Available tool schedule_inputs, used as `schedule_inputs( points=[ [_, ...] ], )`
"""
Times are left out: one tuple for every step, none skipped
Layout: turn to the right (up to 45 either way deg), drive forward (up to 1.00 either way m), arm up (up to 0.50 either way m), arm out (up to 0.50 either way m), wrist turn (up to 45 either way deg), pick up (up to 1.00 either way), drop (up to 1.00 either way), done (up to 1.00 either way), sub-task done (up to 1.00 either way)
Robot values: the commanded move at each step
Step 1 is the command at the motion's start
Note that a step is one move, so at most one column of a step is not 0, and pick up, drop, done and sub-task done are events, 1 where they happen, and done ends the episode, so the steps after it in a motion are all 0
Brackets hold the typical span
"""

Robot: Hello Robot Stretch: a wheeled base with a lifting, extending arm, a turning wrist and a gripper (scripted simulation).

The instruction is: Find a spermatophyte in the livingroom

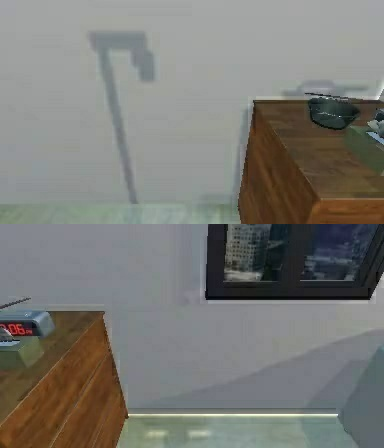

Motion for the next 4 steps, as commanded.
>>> schedule_inputs(
  points=[
    [-45.0, 0.0, 0.0, 0.0, 0.0, 0.0, 0.0, 0.0, 0.0],
    [-45.0, 0.0, 0.0, 0.0, 0.0, 0.0, 0.0, 0.0, 0.0],
    [-45.0, 0.0, 0.0, 0.0, 0.0, 0.0, 0.0, 0.0, 0.0],
    [-12.0, 0.0, 0.0, 0.0, 0.0, 0.0, 0.0, 0.0, 0.0]
  ],
)
